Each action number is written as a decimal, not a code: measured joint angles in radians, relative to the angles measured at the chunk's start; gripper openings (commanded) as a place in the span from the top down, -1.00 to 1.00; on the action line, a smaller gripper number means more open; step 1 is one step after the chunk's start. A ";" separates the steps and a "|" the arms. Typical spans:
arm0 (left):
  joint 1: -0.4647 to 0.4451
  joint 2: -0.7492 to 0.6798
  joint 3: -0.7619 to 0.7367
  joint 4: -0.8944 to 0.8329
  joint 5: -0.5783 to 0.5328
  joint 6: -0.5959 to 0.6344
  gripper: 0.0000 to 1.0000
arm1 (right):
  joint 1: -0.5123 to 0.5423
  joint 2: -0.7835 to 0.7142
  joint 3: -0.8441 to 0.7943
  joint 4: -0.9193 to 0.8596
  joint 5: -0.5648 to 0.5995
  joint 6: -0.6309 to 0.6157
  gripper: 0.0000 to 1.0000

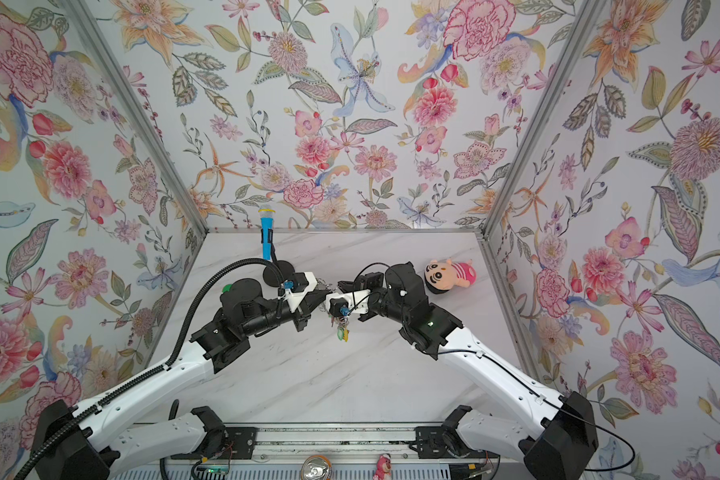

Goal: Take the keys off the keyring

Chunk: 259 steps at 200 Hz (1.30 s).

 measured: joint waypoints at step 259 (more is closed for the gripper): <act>0.159 -0.023 -0.007 -0.037 0.111 -0.081 1.00 | -0.184 0.192 -0.195 0.179 0.023 0.948 0.98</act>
